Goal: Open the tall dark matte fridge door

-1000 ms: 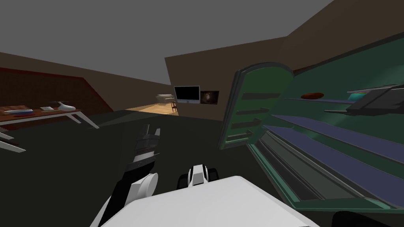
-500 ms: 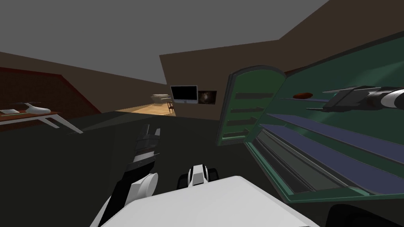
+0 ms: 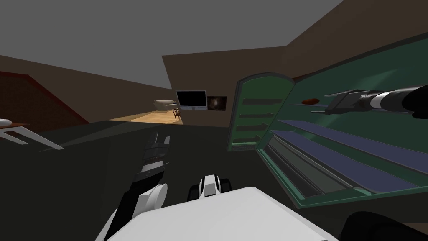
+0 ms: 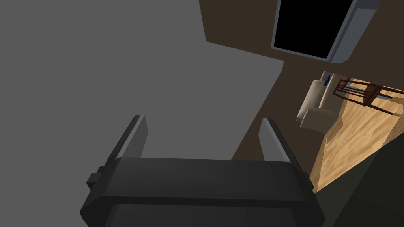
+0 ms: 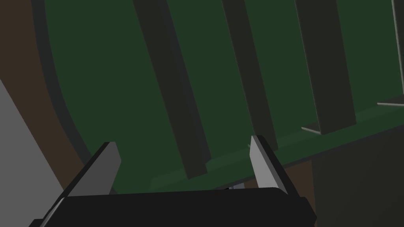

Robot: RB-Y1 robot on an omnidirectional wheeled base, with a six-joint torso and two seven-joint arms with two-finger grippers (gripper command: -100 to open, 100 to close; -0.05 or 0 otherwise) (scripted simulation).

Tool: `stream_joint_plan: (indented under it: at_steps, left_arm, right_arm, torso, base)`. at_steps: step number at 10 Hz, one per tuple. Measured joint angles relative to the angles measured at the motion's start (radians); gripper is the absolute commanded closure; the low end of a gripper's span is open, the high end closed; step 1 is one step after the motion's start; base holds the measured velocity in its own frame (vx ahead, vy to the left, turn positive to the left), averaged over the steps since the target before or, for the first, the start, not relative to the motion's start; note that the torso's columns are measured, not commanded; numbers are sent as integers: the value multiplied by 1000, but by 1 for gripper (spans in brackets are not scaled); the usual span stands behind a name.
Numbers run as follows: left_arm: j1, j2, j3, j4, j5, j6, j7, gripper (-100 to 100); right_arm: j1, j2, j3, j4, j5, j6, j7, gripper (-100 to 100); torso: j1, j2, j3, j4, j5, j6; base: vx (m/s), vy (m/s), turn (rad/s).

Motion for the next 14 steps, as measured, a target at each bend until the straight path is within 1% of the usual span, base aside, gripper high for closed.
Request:
stream_joint_plan:
  at_steps: [1, 2, 3, 4, 5, 6, 8, 9, 10, 11, 12, 13, 14]
  left_arm:
    - [0, 0, 0, 0, 0, 0, 0, 0]
    - [0, 0, 0, 0, 0, 0, 0, 0]
    - [0, 0, 0, 0, 0, 0, 0, 0]
    - [0, 0, 0, 0, 0, 0, 0, 0]
    - [0, 0, 0, 0, 0, 0, 0, 0]
    - [0, 0, 0, 0, 0, 0, 0, 0]
    - [0, 0, 0, 0, 0, 0, 0, 0]
    - [0, 0, 0, 0, 0, 0, 0, 0]
    - [0, 0, 0, 0, 0, 0, 0, 0]
    - [0, 0, 0, 0, 0, 0, 0, 0]
    - [0, 0, 0, 0, 0, 0, 0, 0]
    - [0, 0, 0, 0, 0, 0, 0, 0]
    - [0, 0, 0, 0, 0, 0, 0, 0]
  right_arm:
    - [-30, -6, 17, -8, 12, 3, -5, -100]
    - [-59, -25, 33, -4, 31, -3, -12, -100]
    - [-88, -38, 38, 7, 40, -13, -13, -100]
    - [-120, -62, 56, 29, 50, -27, -5, -100]
    - [-146, -73, 58, 27, 67, -35, -14, -100]
    - [-167, -82, 71, 34, 64, -32, -14, -100]
    - [-227, -115, 107, 61, 76, -40, -5, -100]
    - [-256, -133, 130, 64, 91, -41, -10, -100]
    - [-287, -143, 144, 77, 92, -45, -4, -100]
    - [-317, -156, 162, 81, 108, -50, -4, -100]
    - [-346, -173, 177, 94, 111, -54, -4, -100]
    - [-379, -198, 196, 116, 118, -62, 1, -100]
    - [-404, -202, 204, 112, 130, -66, -3, -100]
  torso:
    - [0, 1, 0, 0, 0, 0]
    - [1, -1, 0, 0, 0, 0]
    - [1, 0, 0, 0, 0, 0]
    - [0, 0, 0, 0, 0, 0]
    - [0, 0, 0, 0, 0, 0]
    - [-1, 1, 0, 0, 0, -1]
    - [0, 0, 0, 0, 0, 0]
    - [1, -1, -1, 0, 0, 0]
    - [0, -1, 0, 0, 0, 0]
    - [1, -1, 0, 0, 0, 0]
    - [0, 0, 0, 0, 0, -1]
    - [0, 0, 0, 0, 0, 0]
    - [0, 0, 0, 0, 0, 0]
  base:
    - [56, 31, -152]
    - [47, 31, -85]
    - [42, 30, -139]
    - [34, 27, -78]
    - [15, 13, 13]
    - [31, 19, -110]
    - [37, 28, -115]
    - [37, 27, -73]
    - [48, 33, -137]
    - [39, 33, -72]
    - [34, 33, -122]
    - [30, 27, -61]
    - [42, 27, -106]
